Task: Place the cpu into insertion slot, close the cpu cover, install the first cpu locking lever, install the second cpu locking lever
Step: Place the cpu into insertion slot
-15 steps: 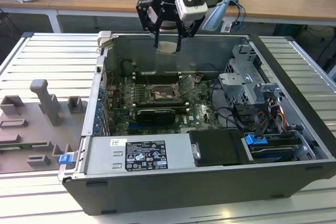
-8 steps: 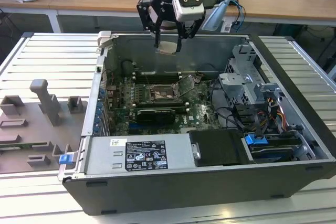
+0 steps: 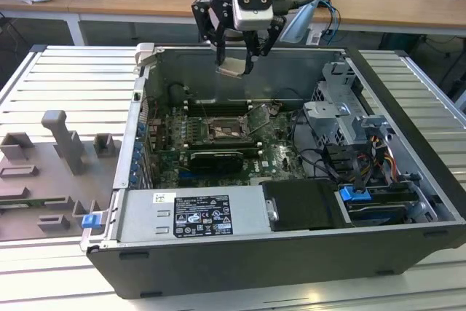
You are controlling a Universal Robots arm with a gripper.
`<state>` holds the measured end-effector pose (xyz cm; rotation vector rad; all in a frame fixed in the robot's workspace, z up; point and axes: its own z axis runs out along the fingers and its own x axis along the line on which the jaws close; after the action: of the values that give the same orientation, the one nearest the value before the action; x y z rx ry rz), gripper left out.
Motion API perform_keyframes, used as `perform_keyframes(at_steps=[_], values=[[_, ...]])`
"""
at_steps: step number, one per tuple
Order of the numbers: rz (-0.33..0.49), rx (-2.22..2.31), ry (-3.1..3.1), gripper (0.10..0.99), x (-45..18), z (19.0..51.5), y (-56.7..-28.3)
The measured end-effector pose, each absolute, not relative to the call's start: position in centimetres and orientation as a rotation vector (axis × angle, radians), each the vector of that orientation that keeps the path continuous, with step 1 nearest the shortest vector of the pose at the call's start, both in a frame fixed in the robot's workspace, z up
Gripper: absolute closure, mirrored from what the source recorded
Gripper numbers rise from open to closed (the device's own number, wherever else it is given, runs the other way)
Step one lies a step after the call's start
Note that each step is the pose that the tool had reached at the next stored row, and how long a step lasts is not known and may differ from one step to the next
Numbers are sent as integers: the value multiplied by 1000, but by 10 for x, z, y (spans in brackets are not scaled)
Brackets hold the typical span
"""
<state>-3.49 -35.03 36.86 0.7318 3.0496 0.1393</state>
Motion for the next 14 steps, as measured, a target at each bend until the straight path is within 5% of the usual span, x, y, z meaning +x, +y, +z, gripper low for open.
perform_keyframes(at_steps=[14], values=[[134, 1075, 2935, 553, -35, 367, -350]])
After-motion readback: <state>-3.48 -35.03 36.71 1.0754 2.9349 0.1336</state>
